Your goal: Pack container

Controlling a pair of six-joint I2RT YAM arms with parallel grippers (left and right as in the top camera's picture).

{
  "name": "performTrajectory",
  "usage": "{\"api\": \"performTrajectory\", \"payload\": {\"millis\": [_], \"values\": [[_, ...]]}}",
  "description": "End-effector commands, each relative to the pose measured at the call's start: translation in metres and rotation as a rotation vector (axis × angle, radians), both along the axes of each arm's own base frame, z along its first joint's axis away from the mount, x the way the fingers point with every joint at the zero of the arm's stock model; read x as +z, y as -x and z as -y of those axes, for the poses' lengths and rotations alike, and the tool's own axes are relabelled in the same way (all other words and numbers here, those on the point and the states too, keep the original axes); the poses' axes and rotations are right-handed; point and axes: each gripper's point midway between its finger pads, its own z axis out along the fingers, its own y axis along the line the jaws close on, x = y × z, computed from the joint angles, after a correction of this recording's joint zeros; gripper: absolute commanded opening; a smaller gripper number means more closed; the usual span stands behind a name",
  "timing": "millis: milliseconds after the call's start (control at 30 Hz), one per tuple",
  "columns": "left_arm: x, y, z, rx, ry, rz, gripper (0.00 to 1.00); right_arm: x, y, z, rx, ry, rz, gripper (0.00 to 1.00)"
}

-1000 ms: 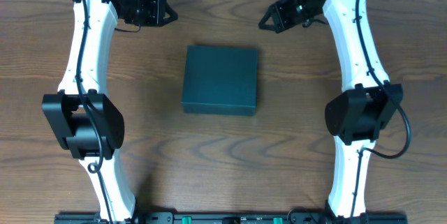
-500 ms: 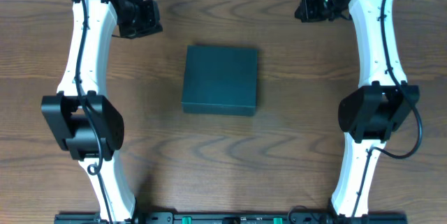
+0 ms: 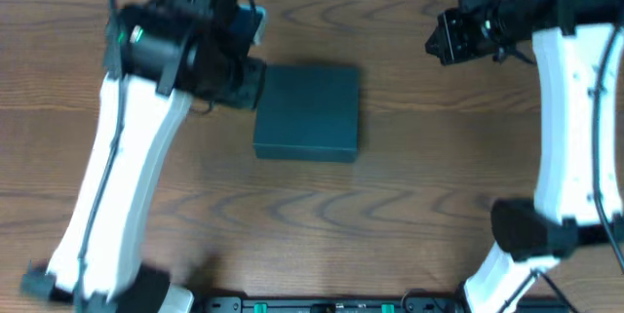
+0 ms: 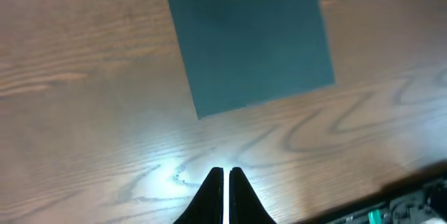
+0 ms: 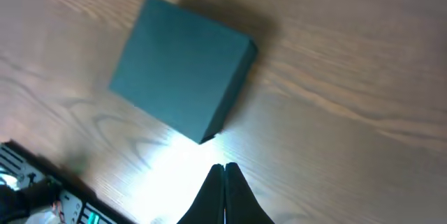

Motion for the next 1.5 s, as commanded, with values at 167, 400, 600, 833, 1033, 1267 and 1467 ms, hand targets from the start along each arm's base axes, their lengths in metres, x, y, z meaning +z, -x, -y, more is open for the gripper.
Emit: {"api": "performTrajectory", "payload": {"millis": [167,400,600,833,1033,1267,1467], "values": [[0.017,0.09,-0.042,0.006,0.017,0.19,0.06,0.032,0.098,-0.002,0.074,0.067,0.108,0.02],[-0.049,0.13,-0.055,0.093,0.084,0.195,0.06,-0.031,0.173,0.015,0.044,0.053,0.107,0.02],[-0.091,0.126,-0.054,0.177,0.108,0.136,0.06,-0.094,0.217,0.011,0.012,-0.063,0.092,0.01],[-0.089,0.109,-0.048,0.204,0.147,0.188,0.95,-0.14,0.228,0.011,-0.173,-0.138,-0.062,0.99],[-0.094,0.116,-0.051,0.206,0.131,0.157,0.95,-0.173,0.231,0.012,-0.307,-0.162,-0.184,0.99],[-0.095,0.117,-0.051,0.206,0.128,0.151,0.95,-0.184,0.235,0.013,-0.31,-0.15,-0.215,0.99],[-0.09,0.118,-0.062,0.187,0.072,0.216,0.95,-0.184,0.235,0.013,-0.31,-0.15,-0.216,0.99]]}}
